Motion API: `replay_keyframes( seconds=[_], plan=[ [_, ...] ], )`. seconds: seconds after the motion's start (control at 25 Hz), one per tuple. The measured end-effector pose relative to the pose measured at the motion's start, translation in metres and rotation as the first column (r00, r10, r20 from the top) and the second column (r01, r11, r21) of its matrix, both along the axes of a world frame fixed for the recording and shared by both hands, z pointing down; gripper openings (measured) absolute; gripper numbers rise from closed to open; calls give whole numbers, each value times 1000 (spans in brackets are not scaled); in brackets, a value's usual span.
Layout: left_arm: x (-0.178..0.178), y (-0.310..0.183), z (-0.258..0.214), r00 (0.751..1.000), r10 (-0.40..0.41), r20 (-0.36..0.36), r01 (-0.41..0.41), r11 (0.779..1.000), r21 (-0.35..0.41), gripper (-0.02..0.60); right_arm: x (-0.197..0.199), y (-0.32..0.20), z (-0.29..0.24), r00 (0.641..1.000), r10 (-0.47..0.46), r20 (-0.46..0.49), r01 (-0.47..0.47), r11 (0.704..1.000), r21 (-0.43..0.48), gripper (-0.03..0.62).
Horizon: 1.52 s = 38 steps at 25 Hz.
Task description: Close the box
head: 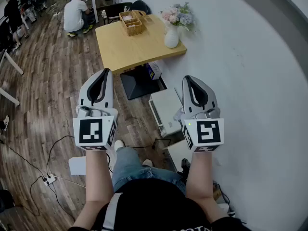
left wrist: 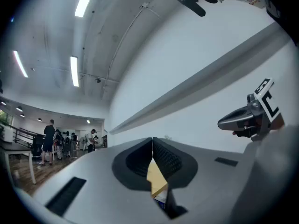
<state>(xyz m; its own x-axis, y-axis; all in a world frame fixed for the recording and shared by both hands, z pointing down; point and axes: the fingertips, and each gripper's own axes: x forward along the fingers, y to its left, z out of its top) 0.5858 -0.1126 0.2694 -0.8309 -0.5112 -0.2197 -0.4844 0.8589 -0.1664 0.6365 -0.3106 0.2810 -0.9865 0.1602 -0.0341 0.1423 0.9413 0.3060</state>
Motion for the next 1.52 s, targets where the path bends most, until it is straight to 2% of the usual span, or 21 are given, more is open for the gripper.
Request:
replay_keyframes(
  seconds=[0.28,0.4,0.48,0.52,0.56,0.6,0.64,0.72,1.04,1.32,1.52],
  plan=[
    [-20,-3,9,1000,3,-11,-3,1000,-21,12,-17,-3,7,1000,14,-16,-14,1000,3,15],
    [-36,4,9,1000,4,-19,-5,1000,-19,12,-31,2,4,1000,9,-8,-10,999,-35,15],
    [-50,10,10,999,18,-49,-18,1000,-12,22,-44,9,3,1000,-5,-19,4,998,-58,19],
    [-58,12,11,997,29,-71,-30,1000,-8,78,-52,14,3,999,-18,-31,16,998,-67,62],
    [-66,13,12,995,42,-92,-42,999,-4,185,-60,19,3,999,-33,-43,30,997,-76,196],
    [-73,16,12,993,50,-105,-51,999,1,258,-67,23,2,998,-44,-52,39,996,-86,282],
    [-80,19,11,992,52,-111,-51,999,7,302,-74,26,0,997,-47,-56,42,995,-94,298],
    [-93,29,9,992,44,-116,-42,999,19,344,-89,30,-3,997,-44,-62,38,995,-98,307],
    [-173,75,4,995,-3,-103,4,1000,10,350,-170,55,-6,995,-32,-89,24,996,-85,307],
    [-244,123,9,994,14,-112,-14,1000,7,350,-246,108,-7,996,-28,-86,21,997,-80,307],
    [-278,156,16,992,5,-124,-5,1000,2,350,-287,144,5,995,-15,-102,10,999,-46,307]
  ],
)
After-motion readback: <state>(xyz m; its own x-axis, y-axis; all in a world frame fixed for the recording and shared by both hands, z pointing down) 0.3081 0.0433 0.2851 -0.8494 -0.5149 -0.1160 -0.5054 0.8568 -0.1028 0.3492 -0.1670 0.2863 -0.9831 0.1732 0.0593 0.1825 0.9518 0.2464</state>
